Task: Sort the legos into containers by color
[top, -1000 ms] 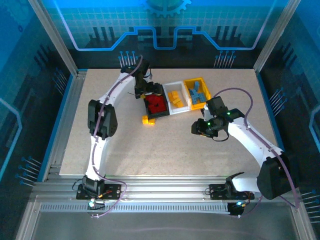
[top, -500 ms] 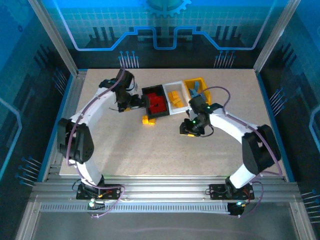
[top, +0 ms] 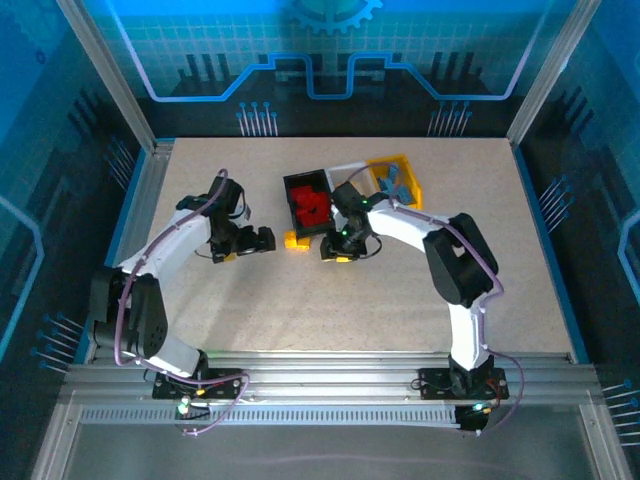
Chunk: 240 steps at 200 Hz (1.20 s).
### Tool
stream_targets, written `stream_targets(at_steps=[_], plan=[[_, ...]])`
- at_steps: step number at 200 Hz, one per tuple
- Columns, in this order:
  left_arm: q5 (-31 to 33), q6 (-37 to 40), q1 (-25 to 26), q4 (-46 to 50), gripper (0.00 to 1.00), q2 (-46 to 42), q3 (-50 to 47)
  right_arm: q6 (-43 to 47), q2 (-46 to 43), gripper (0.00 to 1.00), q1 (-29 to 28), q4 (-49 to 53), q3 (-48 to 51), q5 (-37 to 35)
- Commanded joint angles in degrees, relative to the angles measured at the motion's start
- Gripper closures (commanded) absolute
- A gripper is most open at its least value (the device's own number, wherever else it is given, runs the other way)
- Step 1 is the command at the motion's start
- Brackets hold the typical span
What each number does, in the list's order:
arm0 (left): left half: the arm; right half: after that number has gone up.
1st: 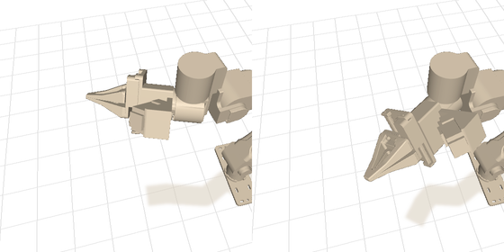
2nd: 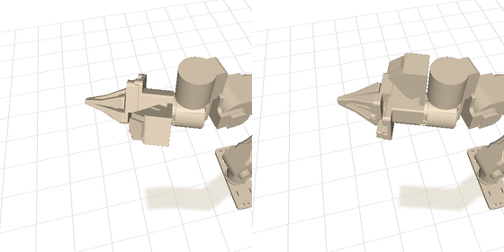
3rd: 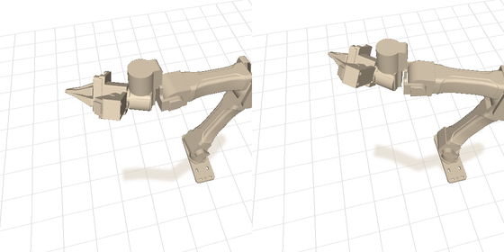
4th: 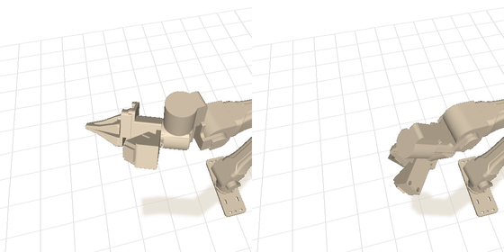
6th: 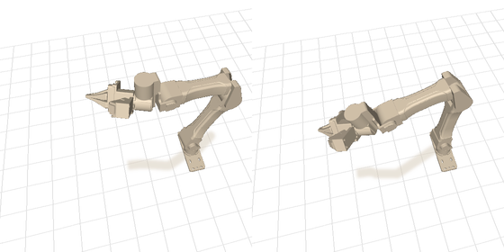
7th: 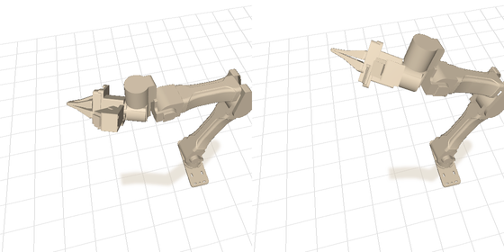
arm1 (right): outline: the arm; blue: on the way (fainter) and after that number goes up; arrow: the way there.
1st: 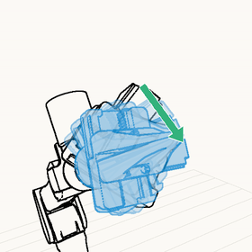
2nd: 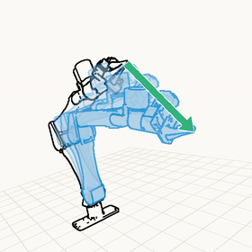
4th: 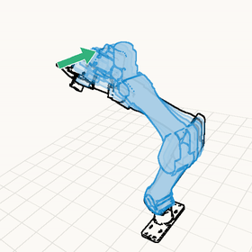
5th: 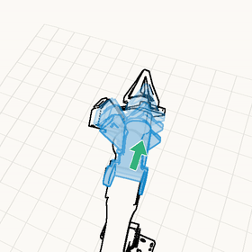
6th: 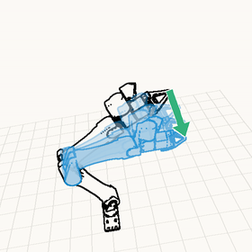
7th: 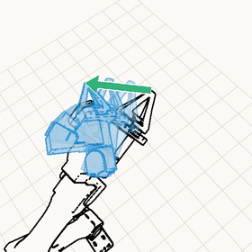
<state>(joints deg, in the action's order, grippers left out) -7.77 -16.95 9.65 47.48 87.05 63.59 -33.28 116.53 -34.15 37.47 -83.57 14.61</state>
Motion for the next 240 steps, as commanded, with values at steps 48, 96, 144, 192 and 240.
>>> stream_targets(at_steps=[48, 96, 144, 192, 240], plan=[[-1.0, 2.7, -0.5, -0.5, 0.01, 0.1, -1.9, -0.3, 12.6, 0.6, -0.3, 4.1, -14.4, -0.7], [-1.2, 3.8, -0.8, 1.1, 0.01, 0.2, -0.8, -1.3, 18.8, 0.6, -0.1, 5.6, -23.3, -0.5], [-1.5, 5.6, -1.4, 2.4, 0.01, -0.9, -0.5, -2.6, 22.8, 0.6, -0.9, 6.4, -31.1, 0.3], [-2.5, 6.9, -1.5, 2.5, 0.01, -2.2, -1.1, -3.1, 23.0, 0.6, -1.4, 7.4, -33.8, 0.1], [-3.7, 5.7, -1.5, 0.6, 0.01, -3.8, -3.6, -0.7, 14.8, 0.58, -2.7, 6.5, -26.1, -1.4]])
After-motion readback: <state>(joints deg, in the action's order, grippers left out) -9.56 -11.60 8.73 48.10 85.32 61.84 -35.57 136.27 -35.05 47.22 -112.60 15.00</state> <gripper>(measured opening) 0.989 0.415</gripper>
